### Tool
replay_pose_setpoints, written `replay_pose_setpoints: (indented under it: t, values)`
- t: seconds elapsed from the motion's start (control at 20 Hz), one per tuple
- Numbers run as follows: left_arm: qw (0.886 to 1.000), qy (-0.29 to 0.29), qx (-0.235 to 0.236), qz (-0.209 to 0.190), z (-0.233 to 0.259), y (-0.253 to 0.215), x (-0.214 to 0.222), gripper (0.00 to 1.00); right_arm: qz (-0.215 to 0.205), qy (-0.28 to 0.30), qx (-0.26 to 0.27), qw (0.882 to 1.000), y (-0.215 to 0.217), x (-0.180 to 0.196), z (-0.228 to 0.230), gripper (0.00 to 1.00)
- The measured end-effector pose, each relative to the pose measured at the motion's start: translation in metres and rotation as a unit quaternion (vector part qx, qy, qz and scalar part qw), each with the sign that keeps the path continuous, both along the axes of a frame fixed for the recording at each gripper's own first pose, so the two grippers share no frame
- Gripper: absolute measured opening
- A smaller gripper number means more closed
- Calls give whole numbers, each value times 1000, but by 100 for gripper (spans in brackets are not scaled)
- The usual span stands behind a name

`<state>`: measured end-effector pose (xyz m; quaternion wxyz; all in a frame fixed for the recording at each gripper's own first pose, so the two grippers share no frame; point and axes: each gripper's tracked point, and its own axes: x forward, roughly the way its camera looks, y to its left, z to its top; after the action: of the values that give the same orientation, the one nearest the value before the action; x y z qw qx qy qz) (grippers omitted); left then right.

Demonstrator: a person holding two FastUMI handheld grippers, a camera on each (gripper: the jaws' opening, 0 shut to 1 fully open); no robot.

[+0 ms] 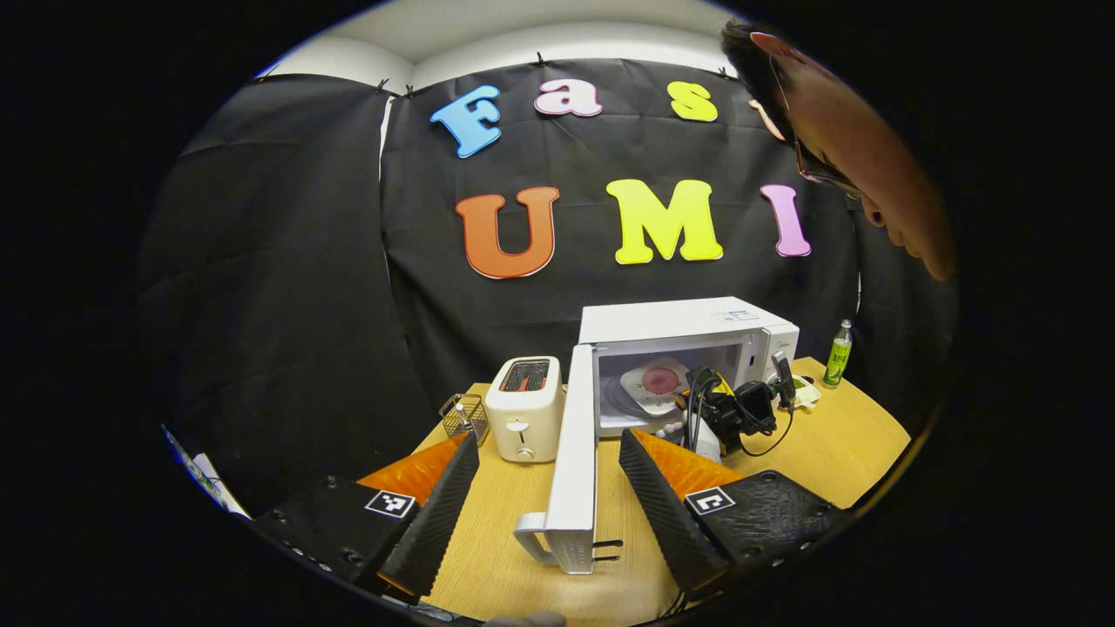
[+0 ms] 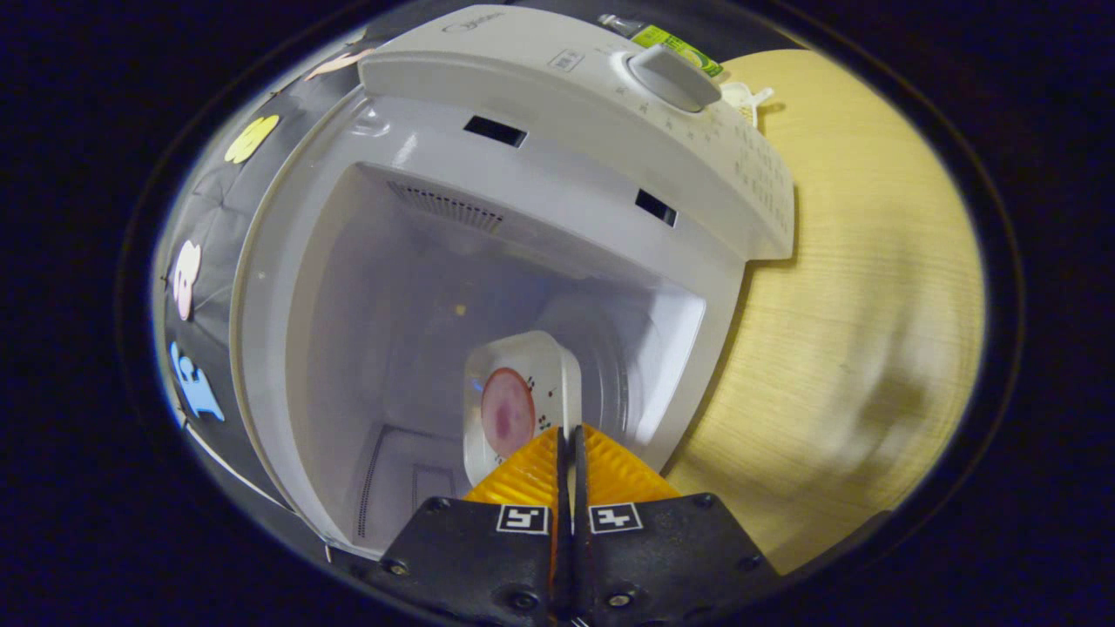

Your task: Open the microwave oven with the left hand, put the food in, and close the microwave oven.

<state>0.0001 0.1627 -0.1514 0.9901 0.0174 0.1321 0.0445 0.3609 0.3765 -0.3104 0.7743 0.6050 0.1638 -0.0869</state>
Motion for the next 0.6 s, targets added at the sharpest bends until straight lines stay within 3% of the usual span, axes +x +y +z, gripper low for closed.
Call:
replay_pose_setpoints:
  t: [0.05,0.1,0.25,0.4,0.45,0.6]
  values:
    - [1000,-2,1,1,1,1,1,96,-10,-7,5,1000,-3,3,1,0]
    - [1000,-3,4,1,2,3,3,96,-8,-13,3,1000,-3,3,3,8]
    - [1000,-10,7,4,6,5,5,96,-8,-50,-7,999,-11,2,17,17]
    - [1000,-13,13,5,8,4,3,96,8,-58,-52,997,-17,-7,28,51]
    - [1000,-17,13,3,11,3,4,96,17,-63,-92,994,-22,-15,34,81]
    - [999,-30,21,0,25,-1,5,96,39,-85,-196,976,-37,-39,62,95]
